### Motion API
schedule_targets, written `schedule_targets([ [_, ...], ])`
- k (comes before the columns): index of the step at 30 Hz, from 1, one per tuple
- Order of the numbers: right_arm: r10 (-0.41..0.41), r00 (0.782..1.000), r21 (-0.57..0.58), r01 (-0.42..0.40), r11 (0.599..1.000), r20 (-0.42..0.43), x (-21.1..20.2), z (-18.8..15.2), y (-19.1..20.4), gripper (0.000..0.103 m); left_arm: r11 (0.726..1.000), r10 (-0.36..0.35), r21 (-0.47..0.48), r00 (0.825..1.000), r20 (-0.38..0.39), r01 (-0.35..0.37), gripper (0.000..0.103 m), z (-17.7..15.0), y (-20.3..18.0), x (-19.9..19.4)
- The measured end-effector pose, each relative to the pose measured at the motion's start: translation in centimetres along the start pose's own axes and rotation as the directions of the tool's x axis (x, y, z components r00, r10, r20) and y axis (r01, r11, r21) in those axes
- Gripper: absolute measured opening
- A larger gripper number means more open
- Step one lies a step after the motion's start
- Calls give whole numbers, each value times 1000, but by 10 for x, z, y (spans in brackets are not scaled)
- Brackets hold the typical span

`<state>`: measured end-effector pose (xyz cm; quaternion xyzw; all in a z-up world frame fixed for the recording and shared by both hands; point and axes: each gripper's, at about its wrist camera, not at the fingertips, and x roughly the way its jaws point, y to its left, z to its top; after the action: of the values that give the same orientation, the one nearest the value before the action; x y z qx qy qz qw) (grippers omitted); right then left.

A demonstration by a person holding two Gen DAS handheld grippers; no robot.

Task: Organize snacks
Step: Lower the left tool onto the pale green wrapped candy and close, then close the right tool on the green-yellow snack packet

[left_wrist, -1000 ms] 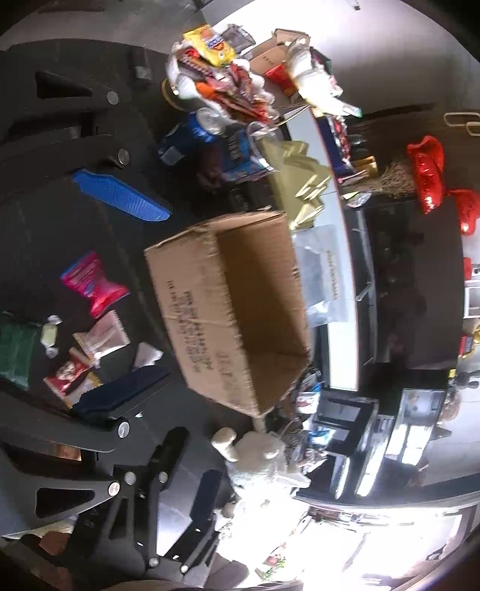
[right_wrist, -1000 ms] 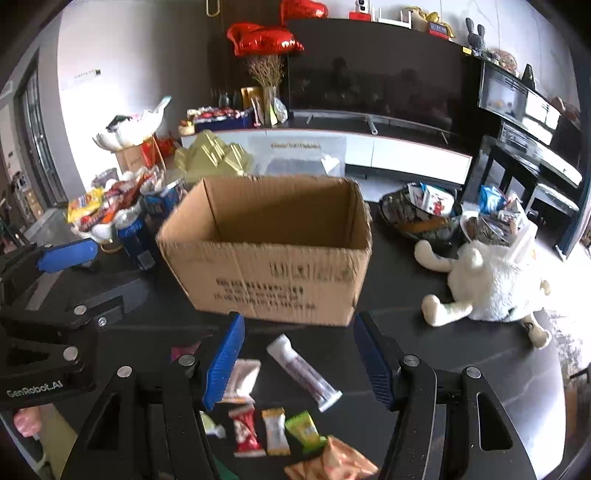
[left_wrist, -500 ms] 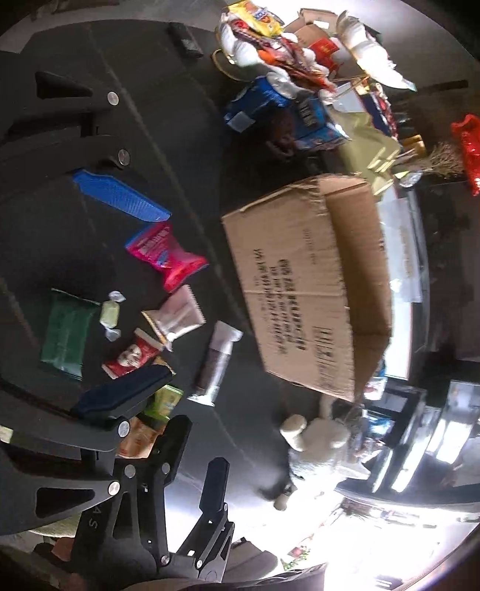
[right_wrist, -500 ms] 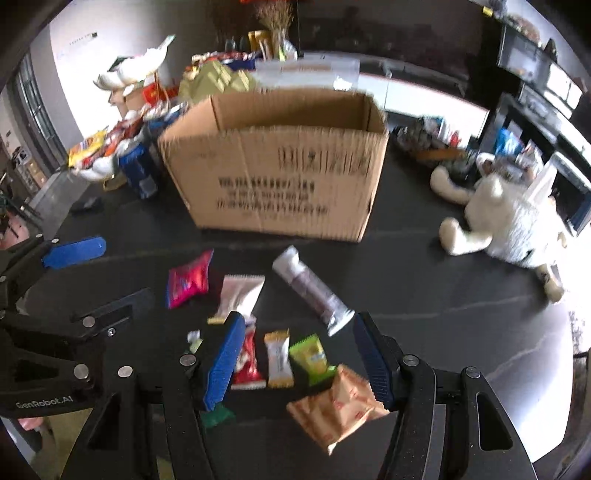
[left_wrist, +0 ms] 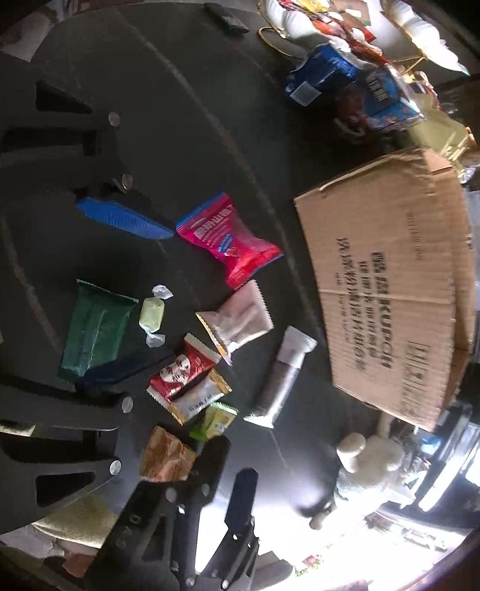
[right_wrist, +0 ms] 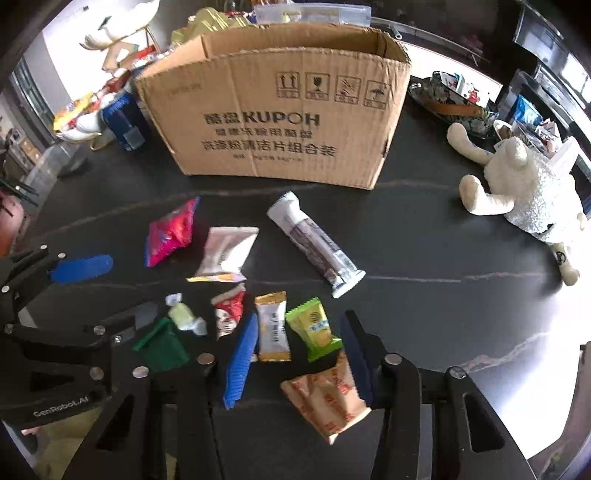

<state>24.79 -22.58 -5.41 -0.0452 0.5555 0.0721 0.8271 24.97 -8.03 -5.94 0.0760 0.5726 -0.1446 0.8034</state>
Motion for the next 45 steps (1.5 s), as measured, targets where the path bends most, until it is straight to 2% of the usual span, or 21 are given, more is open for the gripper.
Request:
schedule_targets([
  [10, -13, 996, -4, 12, 1000, -83, 24, 0, -9, 37, 1000, -19, -24, 995, -101, 17, 53, -6, -3, 30],
  [15, -7, 994, -4, 6, 1000, -108, 36, -1, -11, 34, 995, -52, -88, 990, -130, 40, 49, -7, 5, 40],
  [21, -16, 993, -18, 14, 1000, -118, 41, -1, -10, 33, 987, -68, -153, 989, -134, 47, 41, -6, 12, 48],
  [26, -17, 992, -26, 14, 1000, -123, 46, 1, -10, 33, 983, -71, -179, 988, -137, 46, 39, -5, 11, 53],
  [33, -5, 991, -17, 3, 1000, -135, 57, 3, -15, 30, 987, -36, -157, 990, -139, 13, 31, 6, -4, 63],
  [37, -2, 990, -10, 1, 1000, -141, 64, 4, -16, 30, 989, -15, -145, 991, -132, -4, 19, 8, -6, 64],
  [40, 1, 990, -4, -1, 1000, -145, 68, 5, -16, 30, 989, -24, -149, 991, -128, 5, 18, 9, -4, 65],
  [42, 3, 989, -4, -4, 1000, -148, 71, 3, -15, 23, 989, -27, -148, 992, -125, 8, 17, 9, -3, 65],
  [45, 9, 990, 6, -8, 1000, -141, 73, 3, -16, 23, 990, -22, -142, 993, -116, 5, 17, 8, -1, 65],
])
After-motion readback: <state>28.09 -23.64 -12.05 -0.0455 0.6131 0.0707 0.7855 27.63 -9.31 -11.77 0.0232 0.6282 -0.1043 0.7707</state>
